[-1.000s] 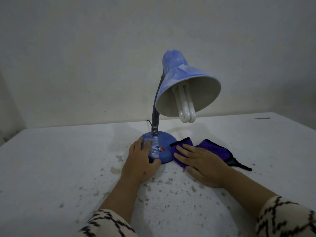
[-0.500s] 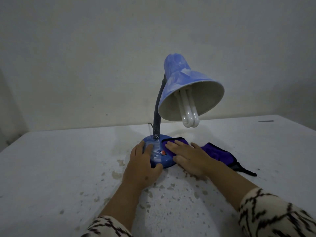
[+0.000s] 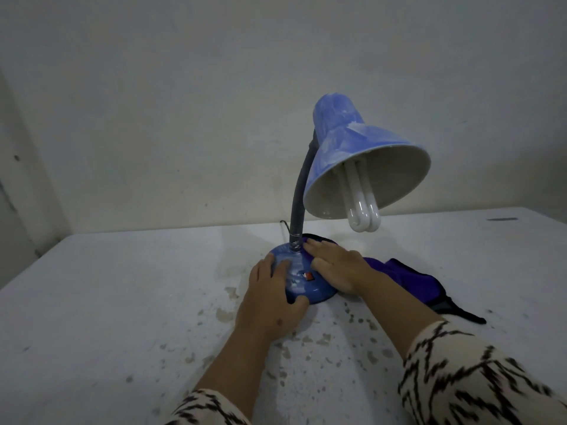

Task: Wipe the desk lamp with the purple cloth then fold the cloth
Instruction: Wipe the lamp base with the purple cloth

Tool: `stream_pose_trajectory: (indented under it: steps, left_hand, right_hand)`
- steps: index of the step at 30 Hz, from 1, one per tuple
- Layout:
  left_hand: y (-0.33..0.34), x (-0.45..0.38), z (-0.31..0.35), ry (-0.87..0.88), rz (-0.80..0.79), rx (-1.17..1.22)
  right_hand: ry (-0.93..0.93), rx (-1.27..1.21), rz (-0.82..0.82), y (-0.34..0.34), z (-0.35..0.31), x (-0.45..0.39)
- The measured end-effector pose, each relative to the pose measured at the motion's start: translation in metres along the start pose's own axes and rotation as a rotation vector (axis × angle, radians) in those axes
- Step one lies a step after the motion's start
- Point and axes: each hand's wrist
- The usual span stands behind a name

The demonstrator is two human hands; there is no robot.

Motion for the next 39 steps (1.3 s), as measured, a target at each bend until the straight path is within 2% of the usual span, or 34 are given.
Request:
stream_pose_trajectory:
  steps: [3, 11, 14, 21, 26, 33, 39]
  left_hand:
    - [0.001, -0.001, -0.001, 0.005, 0.008, 0.010]
    - [0.000, 0.000, -0.002, 0.000, 0.000, 0.031]
    - [0.000, 0.000, -0.002, 0.007, 0.008, 0.028]
    - [0.000, -0.001, -0.003, -0.006, -0.011, 0.019]
    - [0.000, -0.001, -0.003, -0.008, -0.010, 0.024]
    - [0.001, -0.002, -0.003, 0.002, 0.007, 0.034]
    - [0.001, 0.000, -0.004, 0.010, 0.008, 0.023]
  right_hand:
    - [-0.063, -0.085, 0.068, 0.003, 0.003, 0.014]
    - [-0.186, -0.004, 0.095, 0.009, 0.014, 0.040]
    - [-0.142, -0.068, 0.097, 0.006, 0.014, 0.032]
    - [0.016, 0.013, 0.045, 0.002, 0.004, -0.003]
    - [0.016, -0.012, 0.018, -0.001, 0.000, -0.013]
    - [-0.137, -0.098, 0.050, 0.008, 0.006, 0.031]
    - [-0.225, 0.003, 0.048, 0.008, 0.023, 0.056]
Point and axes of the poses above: each hand's wrist, its own x-axis away from the middle knuckle, its own y-axis out of the palm, z = x × y, and after that the axes turned 4 degrees about -x, right-handed
